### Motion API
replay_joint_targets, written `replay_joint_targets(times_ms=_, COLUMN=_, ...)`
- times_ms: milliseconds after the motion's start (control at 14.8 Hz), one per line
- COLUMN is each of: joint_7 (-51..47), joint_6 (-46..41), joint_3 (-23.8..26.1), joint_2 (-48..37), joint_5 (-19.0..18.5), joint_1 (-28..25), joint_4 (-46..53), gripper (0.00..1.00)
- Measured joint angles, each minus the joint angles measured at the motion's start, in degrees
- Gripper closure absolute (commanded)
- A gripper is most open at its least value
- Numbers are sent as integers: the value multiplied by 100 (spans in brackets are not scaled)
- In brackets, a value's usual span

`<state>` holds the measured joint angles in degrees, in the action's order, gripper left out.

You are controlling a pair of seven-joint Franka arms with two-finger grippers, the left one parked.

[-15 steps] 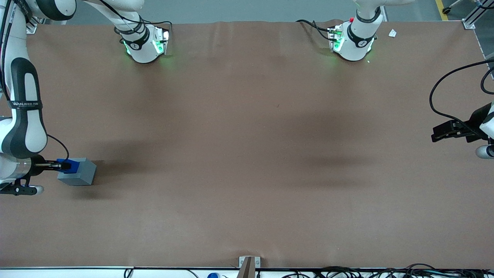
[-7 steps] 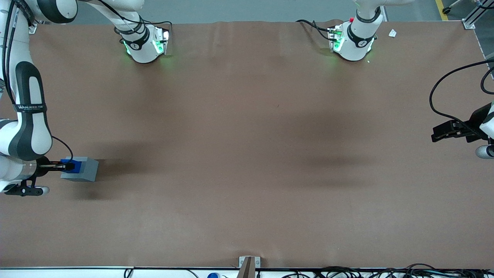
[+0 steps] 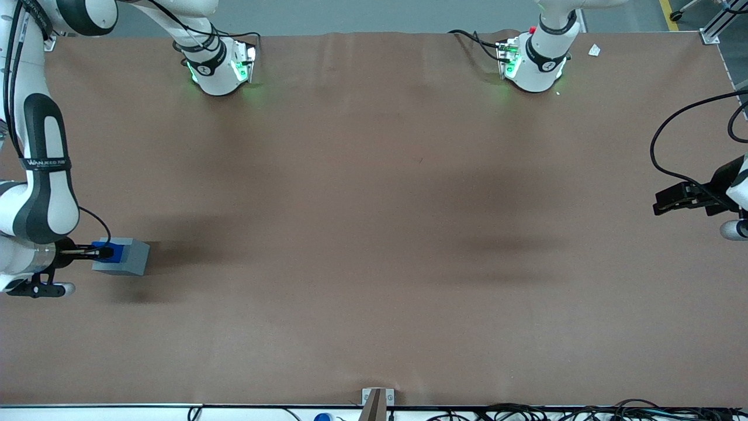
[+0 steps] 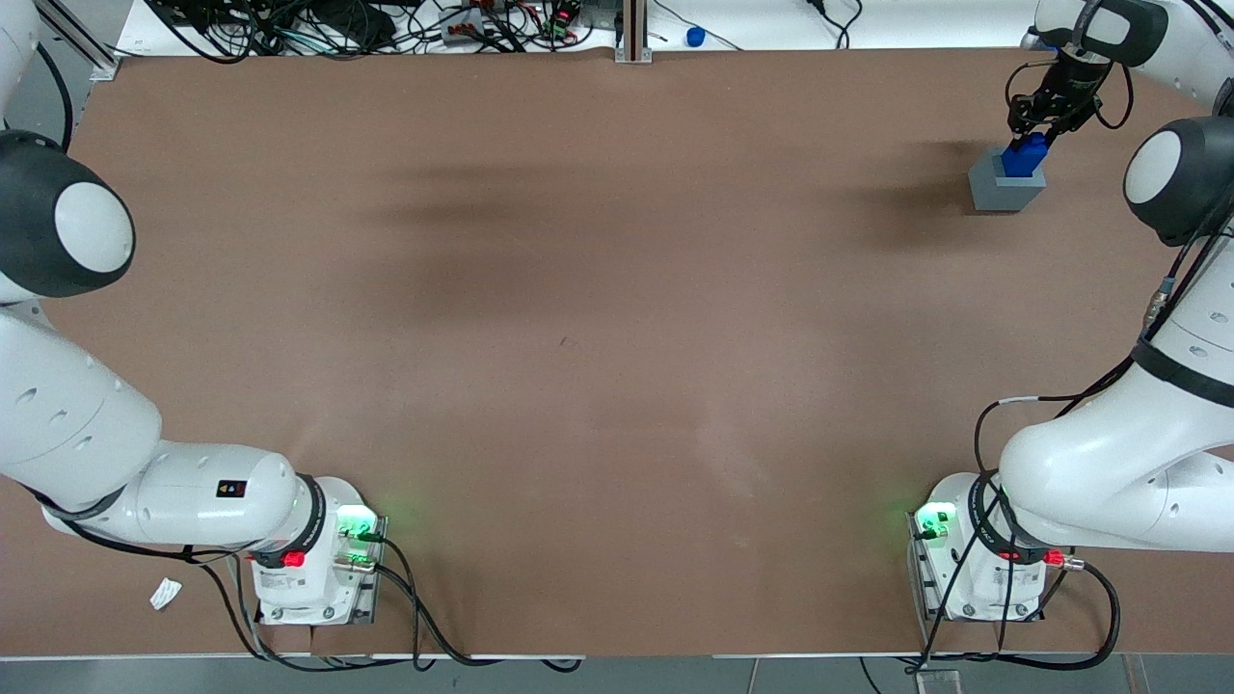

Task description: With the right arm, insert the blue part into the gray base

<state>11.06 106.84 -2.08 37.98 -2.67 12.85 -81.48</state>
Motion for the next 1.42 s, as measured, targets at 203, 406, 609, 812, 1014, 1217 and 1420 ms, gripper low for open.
replay_joint_targets(times_ms=203, joint_7=-1, joint_6=29, joint_3=-8, joint_2=13, joint_5=0, joint_1=8, joint_4=1, gripper=0)
replay_joint_targets(times_ms=406, joint_7=-7, joint_6=-24, joint_3=-5, joint_2=-14, joint_5=2, joint_1=0, joint_4=107, gripper=0)
replay_joint_targets(times_ms=609, joint_7=-23, joint_6=-595, joint_3=1, joint_2=-369, joint_5=14, joint_1=-26, joint_4=318, gripper=0)
replay_joint_targets(times_ms=812, joint_7=-35, joint_6=-1491, joint_3=42, joint_2=-1204, joint_5=82, joint_1=-58, joint_4=413, gripper=0)
replay_joint_targets(times_ms=1014, joint_7=-48, joint_6=-2129, joint_3=71, joint_2=-2075, joint_5=323, joint_1=-87, joint_4=397, gripper=0)
replay_joint_targets(times_ms=1217, joint_7=-265, joint_6=-2512, joint_3=80, joint_2=-2681, joint_5=478, joint_1=-137, joint_4=323, gripper=0)
replay_joint_targets(times_ms=1420, joint_7=-603, joint_6=-2541, joint_3=90, joint_2=-3208, joint_5=493, joint_1=-475, joint_4=-42, gripper=0)
